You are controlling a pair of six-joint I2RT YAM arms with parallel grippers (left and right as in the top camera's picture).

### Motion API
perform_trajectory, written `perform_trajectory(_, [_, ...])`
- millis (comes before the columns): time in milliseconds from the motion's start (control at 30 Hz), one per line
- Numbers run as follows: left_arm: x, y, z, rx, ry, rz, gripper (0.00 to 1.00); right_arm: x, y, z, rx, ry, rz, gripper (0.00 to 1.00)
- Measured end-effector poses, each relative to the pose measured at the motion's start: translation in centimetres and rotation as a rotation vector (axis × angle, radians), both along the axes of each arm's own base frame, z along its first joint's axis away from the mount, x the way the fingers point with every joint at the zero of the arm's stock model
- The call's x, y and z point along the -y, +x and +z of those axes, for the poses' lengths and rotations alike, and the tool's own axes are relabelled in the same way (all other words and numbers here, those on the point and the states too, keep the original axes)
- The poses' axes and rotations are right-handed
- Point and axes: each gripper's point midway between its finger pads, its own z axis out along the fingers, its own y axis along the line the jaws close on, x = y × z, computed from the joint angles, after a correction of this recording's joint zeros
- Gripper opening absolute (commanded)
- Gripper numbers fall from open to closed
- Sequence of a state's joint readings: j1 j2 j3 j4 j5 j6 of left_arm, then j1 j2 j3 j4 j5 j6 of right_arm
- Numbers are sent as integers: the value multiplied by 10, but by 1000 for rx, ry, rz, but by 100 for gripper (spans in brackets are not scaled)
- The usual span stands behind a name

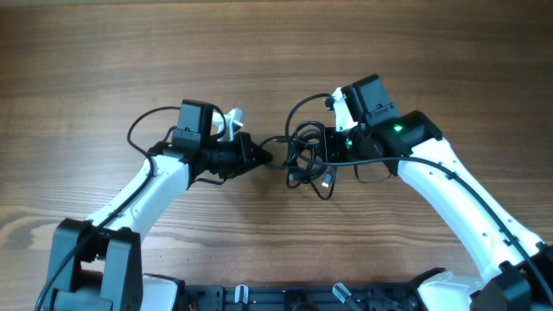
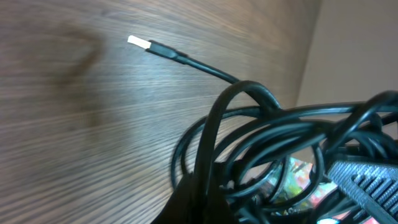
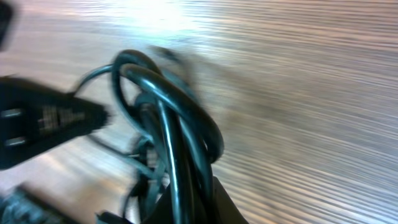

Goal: Untangle cables

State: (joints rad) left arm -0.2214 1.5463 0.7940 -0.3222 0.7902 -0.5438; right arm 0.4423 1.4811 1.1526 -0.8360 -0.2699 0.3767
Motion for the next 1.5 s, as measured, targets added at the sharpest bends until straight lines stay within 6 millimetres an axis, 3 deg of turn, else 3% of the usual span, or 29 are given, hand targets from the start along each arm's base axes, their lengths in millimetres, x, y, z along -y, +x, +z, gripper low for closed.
perform_trajectory(100, [-18,1,1,-42,-26,40,4,14,3,-6,16,-104,-76,4])
perform_trajectory(267, [-51,1,30,-26,-243,46,4,18,10,-5,43,-129,-126,4])
perform_trajectory(433, [-82,0,68,152,-461,30,4,1,31,13,165,-59,-18,4])
perform_trajectory(600, [-94,0,85,311,-527,4,4,-10,51,28,288,-14,46,4])
perform_trajectory(700, [-96,1,81,327,-501,6,4,-23,51,42,326,115,184,14])
perform_trajectory(733, [-96,2,80,328,-494,6,4,-26,49,46,327,161,220,28])
perform_trajectory(833, [-98,4,68,316,-424,15,4,-23,49,54,322,241,251,51])
perform_trajectory(933, [-89,6,50,309,-314,-23,4,-24,46,61,277,330,221,61])
perform_trajectory(1100, [-63,16,30,259,-176,-50,4,-38,29,65,150,433,181,61])
perform_trajectory(1267, [-70,22,3,105,-24,81,4,-71,8,56,87,419,215,57])
perform_trajectory(1500, [-71,13,-27,41,183,92,4,-108,8,-27,-197,354,17,57])
